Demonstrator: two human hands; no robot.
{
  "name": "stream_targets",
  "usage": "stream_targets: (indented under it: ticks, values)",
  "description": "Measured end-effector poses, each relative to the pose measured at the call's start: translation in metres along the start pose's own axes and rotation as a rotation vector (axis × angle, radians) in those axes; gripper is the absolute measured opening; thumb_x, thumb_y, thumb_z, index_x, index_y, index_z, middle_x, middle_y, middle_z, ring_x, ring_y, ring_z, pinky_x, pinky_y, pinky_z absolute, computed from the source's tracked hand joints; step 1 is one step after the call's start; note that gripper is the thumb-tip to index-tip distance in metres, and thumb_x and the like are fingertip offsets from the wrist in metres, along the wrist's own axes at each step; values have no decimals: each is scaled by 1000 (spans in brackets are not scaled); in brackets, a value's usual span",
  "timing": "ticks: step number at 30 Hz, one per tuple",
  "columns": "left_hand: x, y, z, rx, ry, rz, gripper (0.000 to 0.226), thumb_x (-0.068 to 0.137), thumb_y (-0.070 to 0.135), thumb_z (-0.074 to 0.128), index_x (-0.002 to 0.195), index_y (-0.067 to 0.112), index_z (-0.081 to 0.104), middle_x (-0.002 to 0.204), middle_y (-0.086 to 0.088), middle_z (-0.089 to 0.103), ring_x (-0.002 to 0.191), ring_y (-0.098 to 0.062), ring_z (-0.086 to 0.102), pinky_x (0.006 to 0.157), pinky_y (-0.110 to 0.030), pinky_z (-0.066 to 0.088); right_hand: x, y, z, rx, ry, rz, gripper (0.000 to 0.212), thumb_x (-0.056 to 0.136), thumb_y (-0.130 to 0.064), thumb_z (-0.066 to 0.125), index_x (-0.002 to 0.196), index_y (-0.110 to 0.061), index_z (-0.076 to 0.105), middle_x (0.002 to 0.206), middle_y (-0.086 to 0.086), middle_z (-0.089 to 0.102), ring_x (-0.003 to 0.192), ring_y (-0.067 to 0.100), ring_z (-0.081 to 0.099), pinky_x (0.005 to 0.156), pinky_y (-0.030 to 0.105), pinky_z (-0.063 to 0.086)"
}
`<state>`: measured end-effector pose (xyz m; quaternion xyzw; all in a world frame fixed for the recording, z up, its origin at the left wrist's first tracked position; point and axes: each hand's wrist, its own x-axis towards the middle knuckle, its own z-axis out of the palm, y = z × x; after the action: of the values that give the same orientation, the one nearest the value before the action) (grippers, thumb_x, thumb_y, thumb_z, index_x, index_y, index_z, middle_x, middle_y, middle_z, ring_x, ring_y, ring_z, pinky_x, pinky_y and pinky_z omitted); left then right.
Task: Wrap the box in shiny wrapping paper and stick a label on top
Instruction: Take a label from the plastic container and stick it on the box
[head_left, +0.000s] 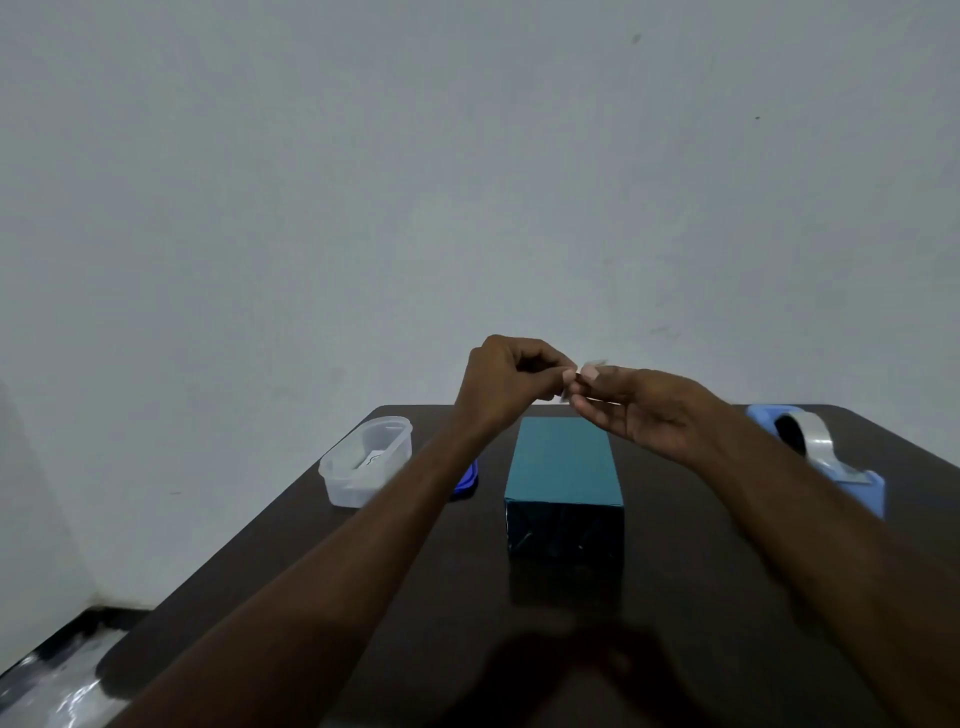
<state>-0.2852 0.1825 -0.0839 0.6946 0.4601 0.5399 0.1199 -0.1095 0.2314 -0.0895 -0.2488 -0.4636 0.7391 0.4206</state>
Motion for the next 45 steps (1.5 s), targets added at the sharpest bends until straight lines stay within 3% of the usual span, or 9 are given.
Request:
stream_targets:
  ticks: [10,15,22,33,39,45]
  values:
    - [1,0,9,-80,-81,21,10,86,9,73,94,5,76,83,-8,75,76,-20,73,72,-27,58,-6,-5,-11,-20,19,11,16,89,-5,67,100,7,66,90,19,71,82,23,73,71,29,60]
    - [1,-1,15,-104,-74,-11,10,86,11,72,94,7,77,85,-8,76,80,-22,73,77,-34,60,-5,-3,-16,-27,26,-23,16,90,-3,64,102,9,65,90,18,70,81,22,72,71,28,60]
    - [2,4,19,-170,-25,-109,21,86,25,74,85,5,76,79,-10,74,77,-28,73,77,-36,61,-7,-1,-11,-277,61,-153,15,95,-8,61,92,5,68,78,13,68,67,18,65,67,26,57]
    - [5,7,14,-194,-121,-258,18,82,20,77,87,2,76,79,-14,74,78,-27,73,78,-35,61,-6,-1,-9,-441,78,-186,21,91,-13,67,87,7,70,74,15,69,61,17,64,61,24,56]
    - [4,9,12,-260,-155,-343,17,84,14,74,91,-2,75,82,-18,74,78,-25,73,77,-32,60,-7,-1,-13,-482,50,-179,21,94,-11,63,85,6,70,76,16,70,66,21,65,66,28,57]
    - [3,10,10,-375,-205,-412,21,86,13,73,99,-4,72,94,-22,73,89,-29,72,83,-32,59,-12,-5,-14,-444,14,-153,21,96,-11,60,90,7,69,82,20,69,76,28,67,68,30,58]
